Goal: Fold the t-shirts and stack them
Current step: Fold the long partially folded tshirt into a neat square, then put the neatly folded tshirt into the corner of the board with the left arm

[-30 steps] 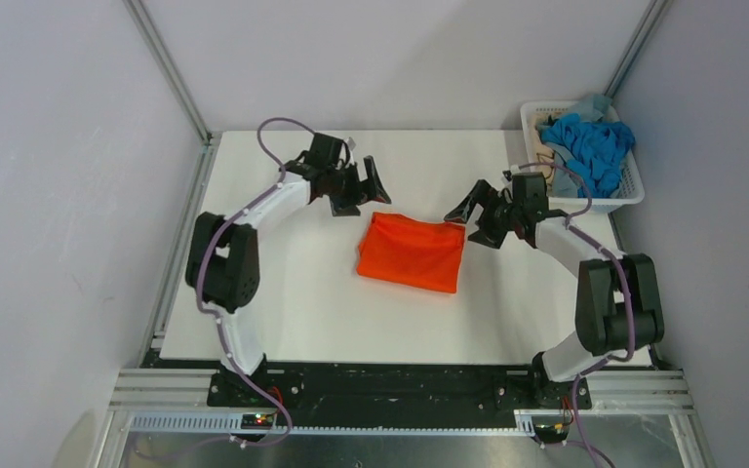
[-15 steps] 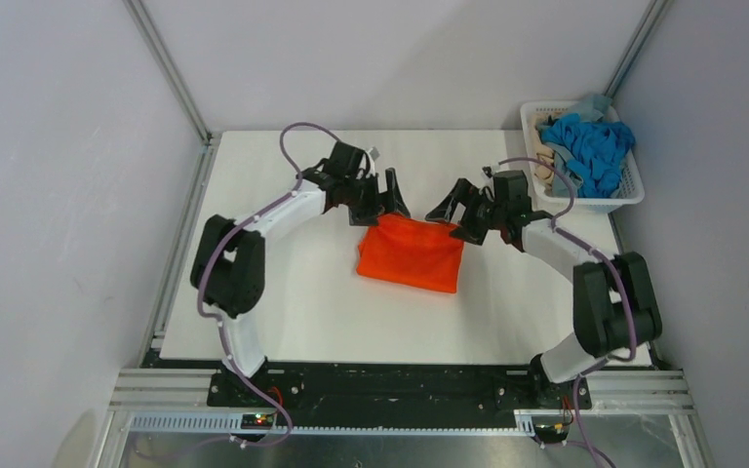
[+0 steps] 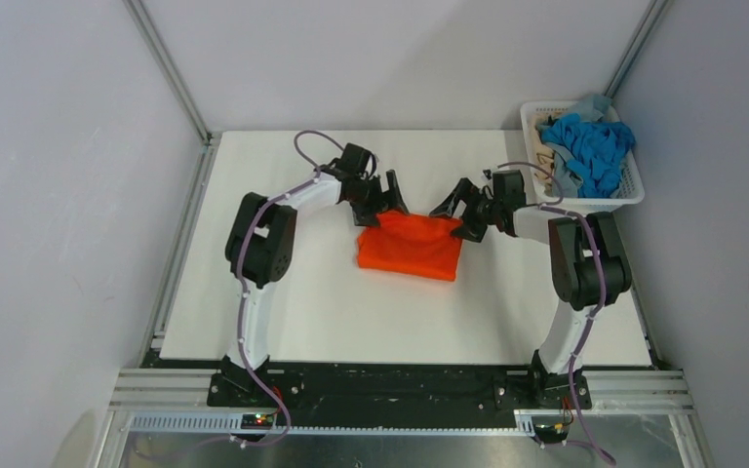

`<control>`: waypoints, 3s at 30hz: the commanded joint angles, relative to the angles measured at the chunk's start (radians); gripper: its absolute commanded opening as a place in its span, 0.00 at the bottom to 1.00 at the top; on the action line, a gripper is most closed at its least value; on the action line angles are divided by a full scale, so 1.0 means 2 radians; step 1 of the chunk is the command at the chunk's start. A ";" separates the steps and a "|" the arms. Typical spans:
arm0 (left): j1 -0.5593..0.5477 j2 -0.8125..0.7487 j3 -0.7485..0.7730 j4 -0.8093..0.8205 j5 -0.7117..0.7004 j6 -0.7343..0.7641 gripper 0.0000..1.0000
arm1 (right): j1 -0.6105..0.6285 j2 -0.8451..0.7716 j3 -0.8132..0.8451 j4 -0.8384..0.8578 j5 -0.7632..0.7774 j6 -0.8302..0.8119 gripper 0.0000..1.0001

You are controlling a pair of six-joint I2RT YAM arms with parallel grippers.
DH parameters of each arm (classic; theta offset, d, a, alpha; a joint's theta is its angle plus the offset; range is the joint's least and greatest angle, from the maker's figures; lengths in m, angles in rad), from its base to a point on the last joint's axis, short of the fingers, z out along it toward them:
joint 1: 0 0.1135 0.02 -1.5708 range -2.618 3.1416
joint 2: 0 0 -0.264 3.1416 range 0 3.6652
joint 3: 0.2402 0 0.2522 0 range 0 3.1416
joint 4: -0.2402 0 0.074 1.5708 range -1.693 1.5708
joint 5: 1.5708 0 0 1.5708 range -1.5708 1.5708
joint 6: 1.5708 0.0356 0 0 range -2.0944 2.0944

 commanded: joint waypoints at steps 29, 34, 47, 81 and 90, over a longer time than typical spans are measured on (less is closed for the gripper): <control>-0.051 -0.171 -0.250 0.065 -0.051 -0.028 0.98 | 0.091 -0.181 -0.226 0.056 0.007 0.028 1.00; -0.044 -0.198 -0.300 0.077 -0.086 -0.032 0.98 | 0.067 -0.193 -0.279 0.055 0.014 0.014 1.00; -0.032 -0.316 -0.320 0.075 -0.159 0.005 0.98 | 0.058 -0.475 -0.298 -0.120 0.140 -0.028 1.00; 0.053 -0.170 -0.197 -0.030 -0.314 0.070 0.00 | 0.012 -0.615 -0.315 -0.242 0.191 -0.076 1.00; 0.176 -0.141 -0.100 -0.079 -0.293 0.178 0.00 | 0.013 -0.674 -0.332 -0.247 0.242 -0.083 1.00</control>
